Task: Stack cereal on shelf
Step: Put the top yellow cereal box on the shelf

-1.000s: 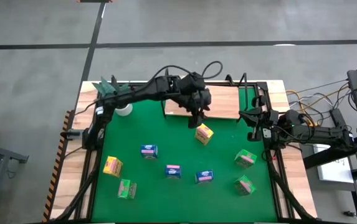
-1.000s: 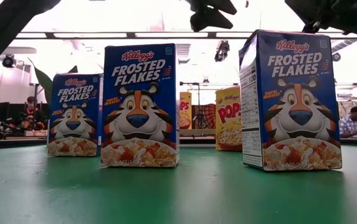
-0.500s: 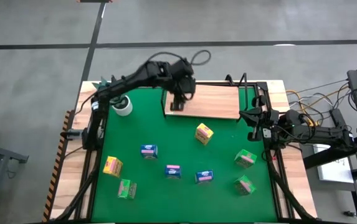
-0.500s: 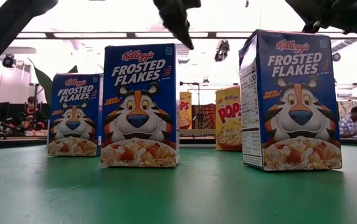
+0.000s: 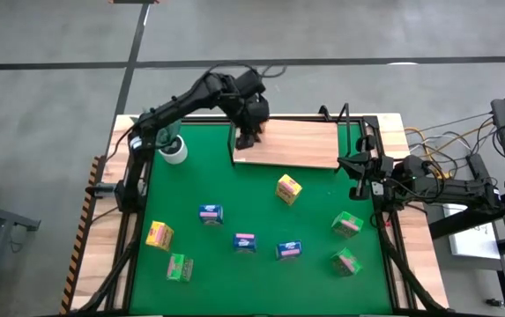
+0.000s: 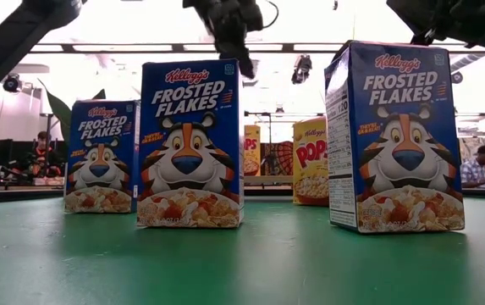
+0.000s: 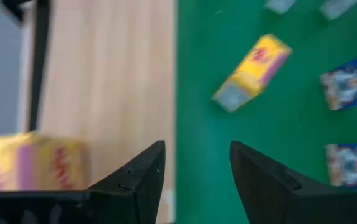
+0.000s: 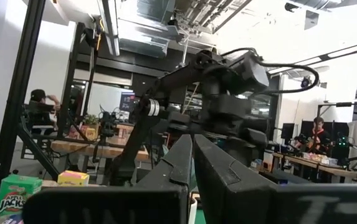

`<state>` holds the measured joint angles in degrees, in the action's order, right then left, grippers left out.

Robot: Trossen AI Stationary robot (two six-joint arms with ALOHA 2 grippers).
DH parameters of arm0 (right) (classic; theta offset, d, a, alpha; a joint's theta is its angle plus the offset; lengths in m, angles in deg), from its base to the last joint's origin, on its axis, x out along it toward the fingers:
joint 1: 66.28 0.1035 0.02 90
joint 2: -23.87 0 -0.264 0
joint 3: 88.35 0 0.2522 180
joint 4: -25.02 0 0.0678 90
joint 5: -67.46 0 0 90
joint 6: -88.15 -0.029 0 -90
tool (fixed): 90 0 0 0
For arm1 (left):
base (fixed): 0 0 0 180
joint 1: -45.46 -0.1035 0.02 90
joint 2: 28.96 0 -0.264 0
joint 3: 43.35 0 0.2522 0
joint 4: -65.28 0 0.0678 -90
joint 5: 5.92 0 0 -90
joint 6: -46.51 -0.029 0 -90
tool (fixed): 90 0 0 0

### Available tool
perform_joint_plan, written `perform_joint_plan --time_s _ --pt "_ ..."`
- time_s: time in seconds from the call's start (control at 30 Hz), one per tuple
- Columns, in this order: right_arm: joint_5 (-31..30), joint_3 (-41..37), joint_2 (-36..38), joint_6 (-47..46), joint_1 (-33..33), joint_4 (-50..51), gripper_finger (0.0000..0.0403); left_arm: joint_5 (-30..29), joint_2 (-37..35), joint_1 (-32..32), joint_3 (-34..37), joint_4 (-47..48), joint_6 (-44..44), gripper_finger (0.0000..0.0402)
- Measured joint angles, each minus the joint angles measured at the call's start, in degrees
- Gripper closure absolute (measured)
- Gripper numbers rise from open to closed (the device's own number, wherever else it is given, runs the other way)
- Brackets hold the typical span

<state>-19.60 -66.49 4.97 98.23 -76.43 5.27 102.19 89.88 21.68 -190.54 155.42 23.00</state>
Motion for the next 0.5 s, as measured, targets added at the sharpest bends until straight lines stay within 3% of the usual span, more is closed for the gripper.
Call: perform_joint_plan --time_s 0.23,0.5 --pt "0.0 0.0 0.0 0.04 -0.01 0.01 0.0394 0.89 0.0 8.4 2.16 -4.82 -0.87 0.024" --pt "0.02 0.0 0.0 0.02 0.02 0.02 0.0394 0.86 0.0 15.32 11.69 -18.27 -3.02 0.024"
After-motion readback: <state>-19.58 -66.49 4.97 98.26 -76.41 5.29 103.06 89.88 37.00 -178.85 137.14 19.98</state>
